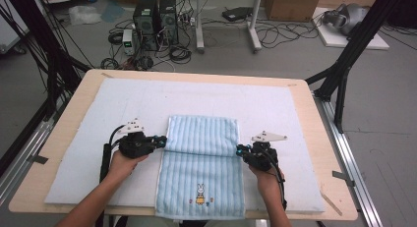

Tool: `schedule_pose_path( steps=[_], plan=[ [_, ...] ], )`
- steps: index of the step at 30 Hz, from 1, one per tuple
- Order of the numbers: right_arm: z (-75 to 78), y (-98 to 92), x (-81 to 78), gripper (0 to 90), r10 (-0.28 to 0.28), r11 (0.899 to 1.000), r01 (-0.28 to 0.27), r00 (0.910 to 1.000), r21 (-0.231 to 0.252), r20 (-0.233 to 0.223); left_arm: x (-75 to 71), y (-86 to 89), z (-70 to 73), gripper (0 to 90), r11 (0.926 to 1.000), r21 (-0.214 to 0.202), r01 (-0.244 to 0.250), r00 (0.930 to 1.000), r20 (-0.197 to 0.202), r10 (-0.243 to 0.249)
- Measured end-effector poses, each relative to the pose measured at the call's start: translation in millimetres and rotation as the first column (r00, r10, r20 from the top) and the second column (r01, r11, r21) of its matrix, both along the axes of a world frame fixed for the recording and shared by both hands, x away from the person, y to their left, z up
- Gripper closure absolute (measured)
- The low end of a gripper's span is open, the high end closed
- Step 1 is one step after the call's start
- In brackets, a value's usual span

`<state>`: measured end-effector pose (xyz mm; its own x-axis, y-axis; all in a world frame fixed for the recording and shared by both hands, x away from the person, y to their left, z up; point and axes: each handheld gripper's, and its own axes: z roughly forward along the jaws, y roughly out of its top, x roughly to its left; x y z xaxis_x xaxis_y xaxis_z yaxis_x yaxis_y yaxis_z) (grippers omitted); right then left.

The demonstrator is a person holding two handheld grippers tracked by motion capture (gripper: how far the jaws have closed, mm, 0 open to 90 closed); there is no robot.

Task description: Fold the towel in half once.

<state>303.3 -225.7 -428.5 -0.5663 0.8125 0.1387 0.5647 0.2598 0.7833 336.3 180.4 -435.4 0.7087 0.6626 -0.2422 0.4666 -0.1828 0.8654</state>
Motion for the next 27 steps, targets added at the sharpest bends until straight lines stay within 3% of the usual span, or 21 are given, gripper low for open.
schedule_pose_path(
  steps=[3,6,14,22,23,27],
  plan=[
    [2.4,-1.0,3.9,70.8,-0.024,1.0,0.024,0.9997,0.011,0.001,6.3,0.8,0.5,49.9,0.9983,-0.004,-0.058,0.998,0.025,0.059],
    [6.0,-1.4,8.8,62.3,-0.053,0.998,0.052,0.9986,0.02,0.004,15.8,0.9,2.6,44.0,0.9976,-0.007,-0.069,0.9974,0.021,0.069],
    [13.7,-1.7,33.9,43.9,-0.111,0.994,0.111,0.9937,0.019,-0.016,40.5,-3.3,10.2,41.9,0.9926,-0.036,-0.116,0.9928,0.027,0.117],
    [13.5,2.9,63.6,34.9,-0.142,0.99,0.142,0.9885,-0.002,-0.053,61.1,-14.7,3.6,40.9,0.9902,-0.011,-0.14,0.9897,-0.035,0.139],
    [13.1,4.1,66.8,34.3,-0.147,0.989,0.146,0.9873,-0.009,-0.062,63.7,-16.5,1.8,40.6,0.9906,0.016,-0.136,0.9893,-0.052,0.137],
    [7.4,9.5,79.7,33.3,-0.142,0.99,0.14,0.9853,-0.031,-0.094,69.6,-23.5,-6.9,40.4,0.9892,0.046,-0.139,0.9858,-0.088,0.143]
  ],
)
